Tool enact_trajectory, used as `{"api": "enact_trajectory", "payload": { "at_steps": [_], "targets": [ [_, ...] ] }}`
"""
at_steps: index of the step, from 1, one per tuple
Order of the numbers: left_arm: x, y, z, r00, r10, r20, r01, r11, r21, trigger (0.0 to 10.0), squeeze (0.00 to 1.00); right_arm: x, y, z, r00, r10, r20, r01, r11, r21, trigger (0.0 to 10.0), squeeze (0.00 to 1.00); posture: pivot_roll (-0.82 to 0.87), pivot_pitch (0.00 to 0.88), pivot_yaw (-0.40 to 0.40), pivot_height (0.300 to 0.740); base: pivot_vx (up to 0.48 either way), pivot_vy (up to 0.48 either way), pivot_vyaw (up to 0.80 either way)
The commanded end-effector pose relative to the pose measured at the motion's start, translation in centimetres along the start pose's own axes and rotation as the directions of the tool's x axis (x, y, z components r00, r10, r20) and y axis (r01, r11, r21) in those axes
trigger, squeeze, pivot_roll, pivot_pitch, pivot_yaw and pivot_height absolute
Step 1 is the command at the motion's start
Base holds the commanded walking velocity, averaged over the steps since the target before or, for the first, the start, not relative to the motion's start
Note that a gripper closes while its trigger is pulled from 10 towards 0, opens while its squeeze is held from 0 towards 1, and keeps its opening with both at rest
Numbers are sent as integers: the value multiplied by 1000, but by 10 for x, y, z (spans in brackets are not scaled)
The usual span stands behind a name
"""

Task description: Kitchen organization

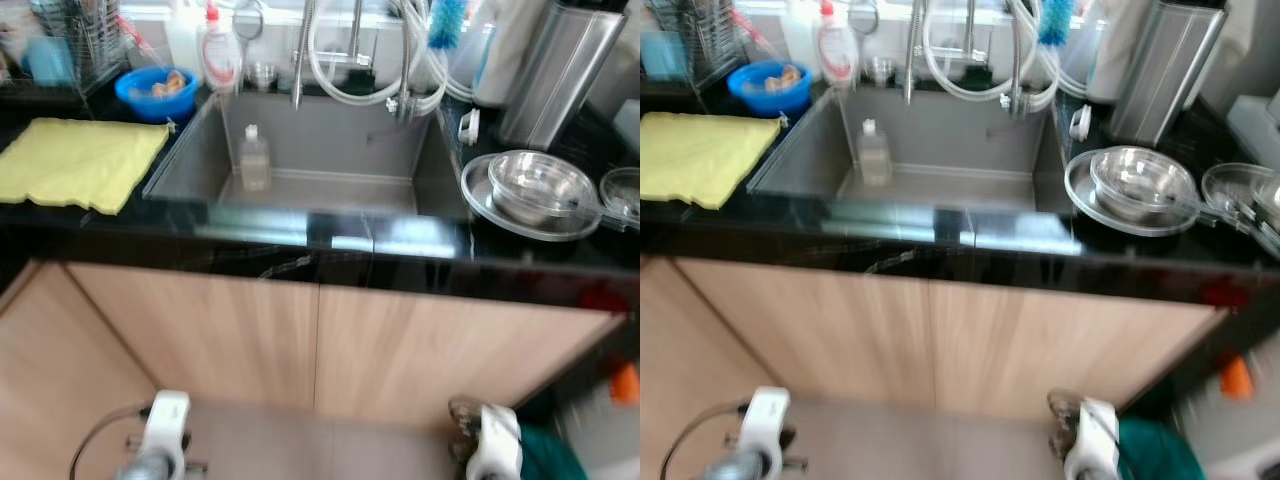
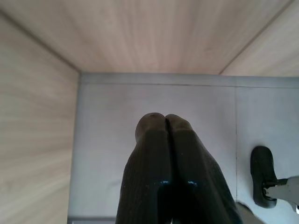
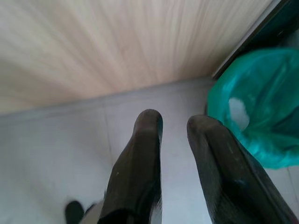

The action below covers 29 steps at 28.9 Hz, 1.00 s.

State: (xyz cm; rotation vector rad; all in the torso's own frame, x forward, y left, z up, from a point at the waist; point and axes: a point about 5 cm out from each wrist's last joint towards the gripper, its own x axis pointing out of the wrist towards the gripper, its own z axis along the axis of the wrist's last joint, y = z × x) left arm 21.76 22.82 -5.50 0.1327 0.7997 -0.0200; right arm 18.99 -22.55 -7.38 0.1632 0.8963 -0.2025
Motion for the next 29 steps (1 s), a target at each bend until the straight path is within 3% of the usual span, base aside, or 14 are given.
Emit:
{"api": "enact_trajectory", "payload": {
  "at_steps": [1,5,18,29],
  "targets": [
    [-3,3,-12,999,7,-46,-6,1000,23,10000,0,0,2,-1,1000,2,-2,-2,1000,9,10000,0,21,1,-3,740,0,-368,-613],
    [-3,3,-12,999,12,-41,-12,1000,-7,10000,0,0,3,-1,1000,4,-2,-4,1000,9,10000,0,24,0,-3,740,0,-194,-614],
    [-2,2,-9,1000,10,-27,-10,1000,3,10000,0,0,2,-2,1000,11,-8,-11,1000,-4,10000,0,35,0,-9,740,0,0,-615],
    [-3,2,-9,1000,12,-15,-12,1000,2,10000,0,-1,1,-4,1000,20,4,-20,1000,3,10000,0,36,0,-15,740,0,0,0]
  ]
}}
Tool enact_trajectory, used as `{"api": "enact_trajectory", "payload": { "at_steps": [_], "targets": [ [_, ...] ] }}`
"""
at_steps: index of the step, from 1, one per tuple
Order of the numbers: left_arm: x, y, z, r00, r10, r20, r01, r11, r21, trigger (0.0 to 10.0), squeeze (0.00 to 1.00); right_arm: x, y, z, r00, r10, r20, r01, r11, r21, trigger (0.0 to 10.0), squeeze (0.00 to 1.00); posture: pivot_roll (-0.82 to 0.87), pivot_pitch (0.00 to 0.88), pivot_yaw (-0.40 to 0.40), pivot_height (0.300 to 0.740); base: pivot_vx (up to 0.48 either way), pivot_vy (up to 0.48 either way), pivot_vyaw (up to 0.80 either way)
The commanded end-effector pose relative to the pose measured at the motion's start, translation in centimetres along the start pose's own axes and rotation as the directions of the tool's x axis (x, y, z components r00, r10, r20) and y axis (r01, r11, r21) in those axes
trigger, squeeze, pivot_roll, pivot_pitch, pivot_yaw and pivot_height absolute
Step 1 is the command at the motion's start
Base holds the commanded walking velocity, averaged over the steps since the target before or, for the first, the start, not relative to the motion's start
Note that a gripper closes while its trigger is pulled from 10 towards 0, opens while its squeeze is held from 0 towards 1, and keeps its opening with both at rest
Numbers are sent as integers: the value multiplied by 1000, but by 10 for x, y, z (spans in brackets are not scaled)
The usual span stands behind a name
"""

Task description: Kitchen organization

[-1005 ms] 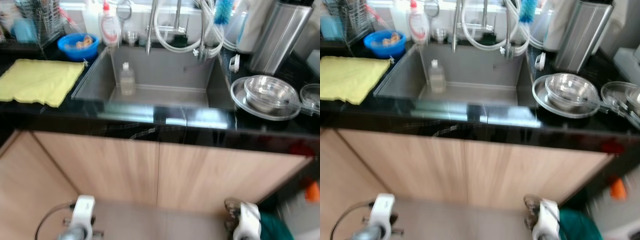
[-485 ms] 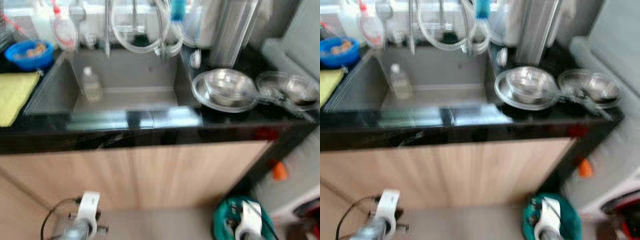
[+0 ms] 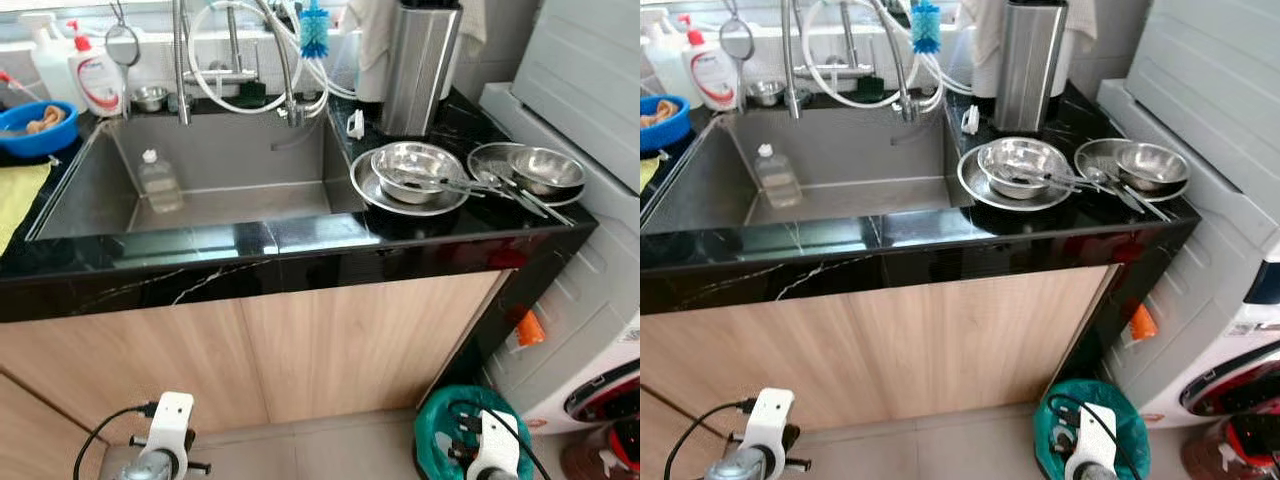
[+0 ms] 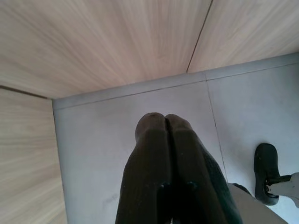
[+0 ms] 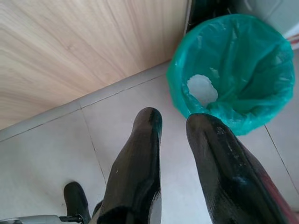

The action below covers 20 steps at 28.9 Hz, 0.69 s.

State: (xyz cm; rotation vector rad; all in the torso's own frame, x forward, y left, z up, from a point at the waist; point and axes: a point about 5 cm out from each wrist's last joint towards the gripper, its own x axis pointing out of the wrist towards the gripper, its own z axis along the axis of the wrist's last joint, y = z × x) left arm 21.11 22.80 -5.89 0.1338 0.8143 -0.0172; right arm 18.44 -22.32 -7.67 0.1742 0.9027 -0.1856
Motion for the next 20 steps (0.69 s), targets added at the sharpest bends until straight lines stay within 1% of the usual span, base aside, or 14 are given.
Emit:
{"api": "enact_trajectory", "payload": {
  "at_steps": [1,6,20],
  "targets": [
    [-1,2,-1,1000,9,0,-9,1000,-2,10000,0,0,0,2,1000,1,13,-1,1000,2,10000,0,38,0,-15,740,0,0,0],
    [-1,2,-1,1000,5,3,-5,1000,-5,10000,0,0,0,2,1000,2,12,-2,1000,0,10000,0,36,0,-14,740,0,0,0],
    [0,0,1,1000,0,3,0,1000,4,10000,0,0,1,-1,1000,11,7,-11,1000,-10,10000,0,40,0,-12,740,0,355,0]
  ]
}}
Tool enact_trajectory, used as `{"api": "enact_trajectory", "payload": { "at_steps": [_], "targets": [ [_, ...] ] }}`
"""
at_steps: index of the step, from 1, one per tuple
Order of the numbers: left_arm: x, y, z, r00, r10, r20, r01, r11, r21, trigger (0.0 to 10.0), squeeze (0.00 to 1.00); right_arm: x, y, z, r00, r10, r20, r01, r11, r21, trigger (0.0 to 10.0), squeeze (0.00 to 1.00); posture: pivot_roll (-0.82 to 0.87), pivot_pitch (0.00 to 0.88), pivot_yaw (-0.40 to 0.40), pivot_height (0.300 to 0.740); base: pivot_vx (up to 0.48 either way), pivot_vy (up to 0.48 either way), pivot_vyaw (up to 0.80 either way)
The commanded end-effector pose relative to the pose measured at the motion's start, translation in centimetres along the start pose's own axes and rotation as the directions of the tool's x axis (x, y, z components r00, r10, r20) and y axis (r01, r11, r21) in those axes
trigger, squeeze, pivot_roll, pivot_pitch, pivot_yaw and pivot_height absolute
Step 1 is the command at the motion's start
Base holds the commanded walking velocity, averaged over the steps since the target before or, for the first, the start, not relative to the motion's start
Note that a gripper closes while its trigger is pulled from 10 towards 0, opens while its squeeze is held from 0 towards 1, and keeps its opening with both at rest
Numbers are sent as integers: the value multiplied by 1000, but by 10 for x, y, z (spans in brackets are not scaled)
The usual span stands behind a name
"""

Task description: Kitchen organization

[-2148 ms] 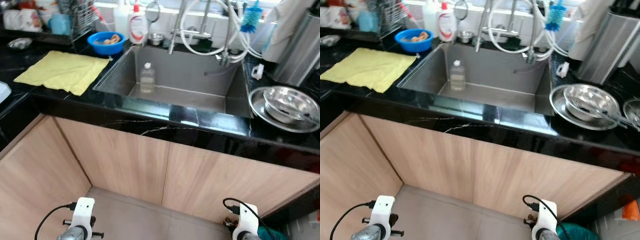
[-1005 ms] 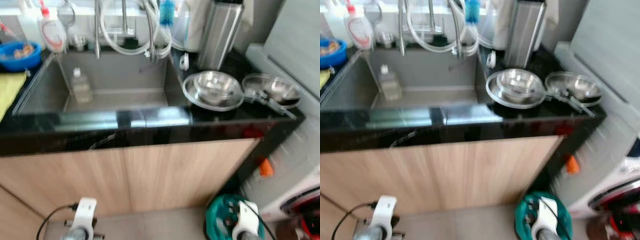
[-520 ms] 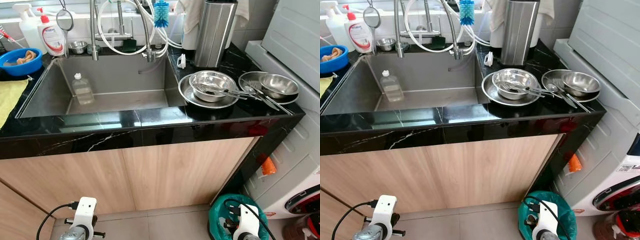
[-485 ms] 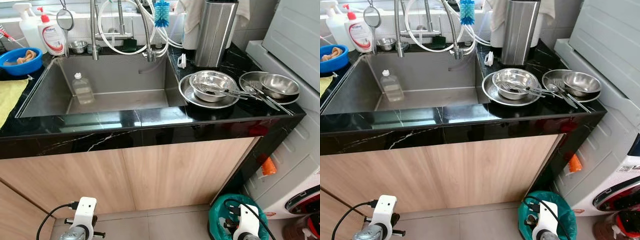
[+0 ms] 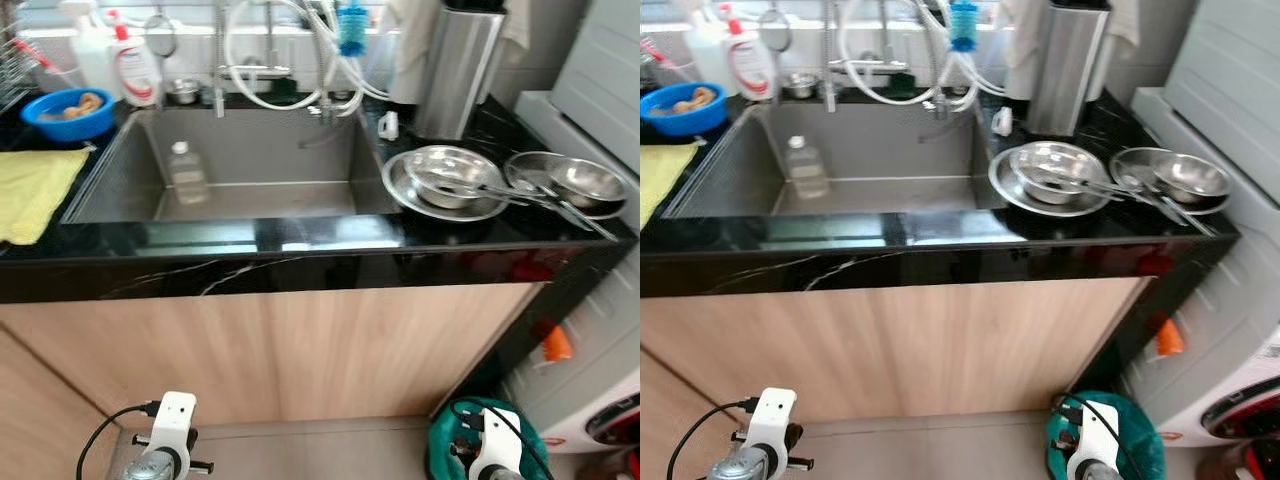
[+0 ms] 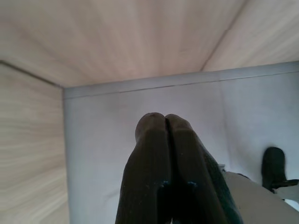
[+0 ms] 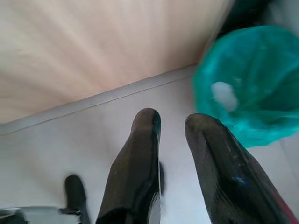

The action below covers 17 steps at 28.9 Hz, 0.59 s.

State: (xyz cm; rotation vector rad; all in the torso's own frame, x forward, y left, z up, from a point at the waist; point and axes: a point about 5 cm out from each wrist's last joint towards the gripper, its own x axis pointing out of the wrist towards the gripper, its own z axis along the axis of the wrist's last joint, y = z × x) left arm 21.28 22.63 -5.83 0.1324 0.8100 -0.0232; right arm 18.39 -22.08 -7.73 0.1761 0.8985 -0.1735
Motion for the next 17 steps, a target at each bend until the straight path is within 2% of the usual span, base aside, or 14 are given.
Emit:
{"api": "enact_trajectory", "payload": {
  "at_steps": [1,8,17],
  "targets": [
    [0,2,0,1000,5,0,-5,1000,3,10000,0,0,-1,1,1000,0,4,0,1000,-6,10000,0,40,0,-12,740,0,281,0],
    [0,3,1,1000,9,1,-9,1000,17,10000,0,0,-1,1,1000,2,5,-2,1000,-7,10000,0,40,0,-10,740,0,0,0],
    [-1,3,-2,1000,11,-11,-11,1000,-4,10000,0,0,0,1,1000,2,9,-2,1000,-4,10000,0,42,0,-10,740,0,0,0]
  ]
}}
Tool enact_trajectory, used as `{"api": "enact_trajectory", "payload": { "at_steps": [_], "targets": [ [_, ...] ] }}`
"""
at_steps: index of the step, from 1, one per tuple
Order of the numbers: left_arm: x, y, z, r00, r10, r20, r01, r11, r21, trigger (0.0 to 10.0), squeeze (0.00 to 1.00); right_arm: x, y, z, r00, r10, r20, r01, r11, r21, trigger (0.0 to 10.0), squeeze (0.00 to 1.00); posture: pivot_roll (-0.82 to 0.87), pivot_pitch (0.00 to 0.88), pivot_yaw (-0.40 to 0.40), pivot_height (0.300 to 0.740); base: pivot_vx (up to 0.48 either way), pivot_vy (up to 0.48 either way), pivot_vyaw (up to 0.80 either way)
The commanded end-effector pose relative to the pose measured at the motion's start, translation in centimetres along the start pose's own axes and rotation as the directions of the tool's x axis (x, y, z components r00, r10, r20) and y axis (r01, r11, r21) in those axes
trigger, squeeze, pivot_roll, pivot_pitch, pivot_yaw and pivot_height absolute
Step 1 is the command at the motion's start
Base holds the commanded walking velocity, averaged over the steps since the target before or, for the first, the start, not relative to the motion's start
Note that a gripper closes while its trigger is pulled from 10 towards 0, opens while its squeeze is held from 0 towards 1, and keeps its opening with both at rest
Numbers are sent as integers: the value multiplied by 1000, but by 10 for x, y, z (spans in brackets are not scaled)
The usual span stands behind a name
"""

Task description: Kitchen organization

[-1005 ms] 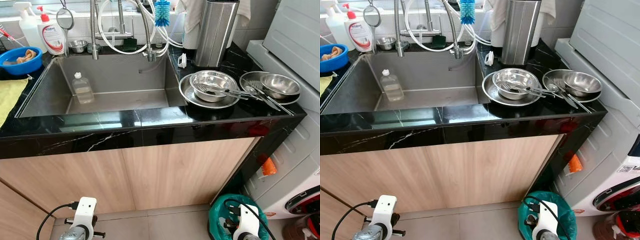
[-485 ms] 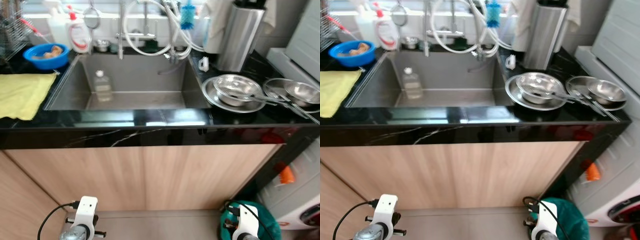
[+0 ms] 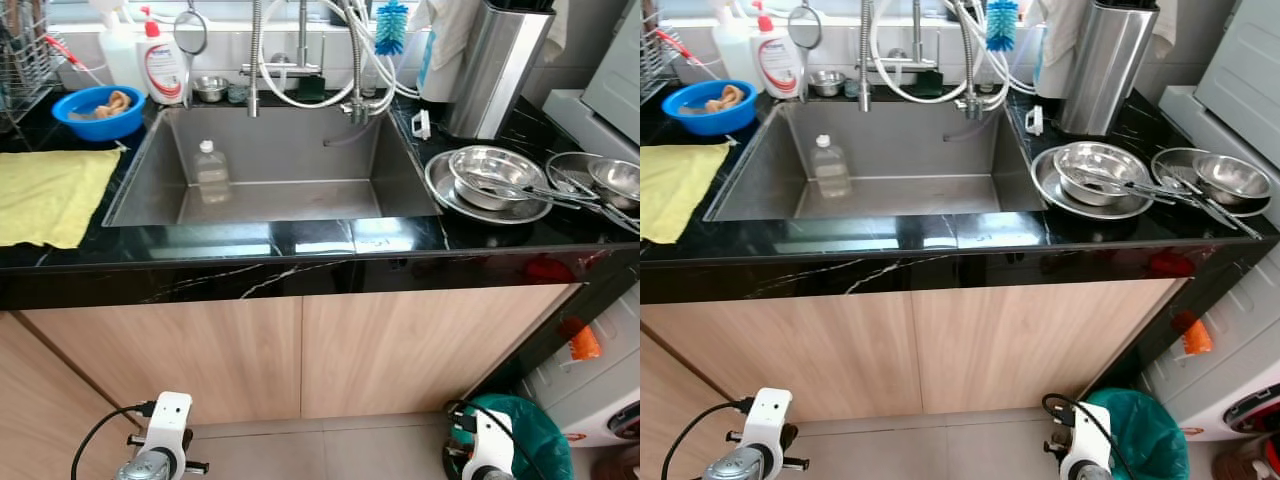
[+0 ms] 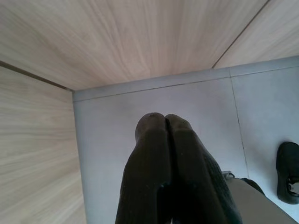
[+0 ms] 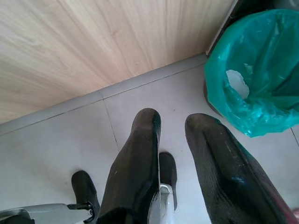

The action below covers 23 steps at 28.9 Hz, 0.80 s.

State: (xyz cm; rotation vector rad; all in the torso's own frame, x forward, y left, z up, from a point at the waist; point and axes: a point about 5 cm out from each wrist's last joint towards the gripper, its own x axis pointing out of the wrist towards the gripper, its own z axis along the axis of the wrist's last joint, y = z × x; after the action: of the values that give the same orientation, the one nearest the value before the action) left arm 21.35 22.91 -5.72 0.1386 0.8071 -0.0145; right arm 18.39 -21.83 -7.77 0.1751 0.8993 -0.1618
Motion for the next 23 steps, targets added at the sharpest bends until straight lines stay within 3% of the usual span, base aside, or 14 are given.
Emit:
{"api": "enact_trajectory", "payload": {
  "at_steps": [1,10,23],
  "targets": [
    [-1,0,-3,1000,-1,-12,1,1000,-15,10000,0,0,-2,2,1000,-6,12,6,1000,2,10000,0,40,0,-9,740,0,480,0],
    [-1,-1,-5,1000,-2,-23,1,1000,-1,10000,0,0,-2,4,1000,-10,21,10,1000,9,10000,0,34,0,-6,740,0,462,0],
    [0,0,-1,1000,7,1,-7,1000,-10,10000,0,0,-1,5,1000,-6,26,6,1000,12,10000,0,31,0,0,740,0,0,0]
  ]
}}
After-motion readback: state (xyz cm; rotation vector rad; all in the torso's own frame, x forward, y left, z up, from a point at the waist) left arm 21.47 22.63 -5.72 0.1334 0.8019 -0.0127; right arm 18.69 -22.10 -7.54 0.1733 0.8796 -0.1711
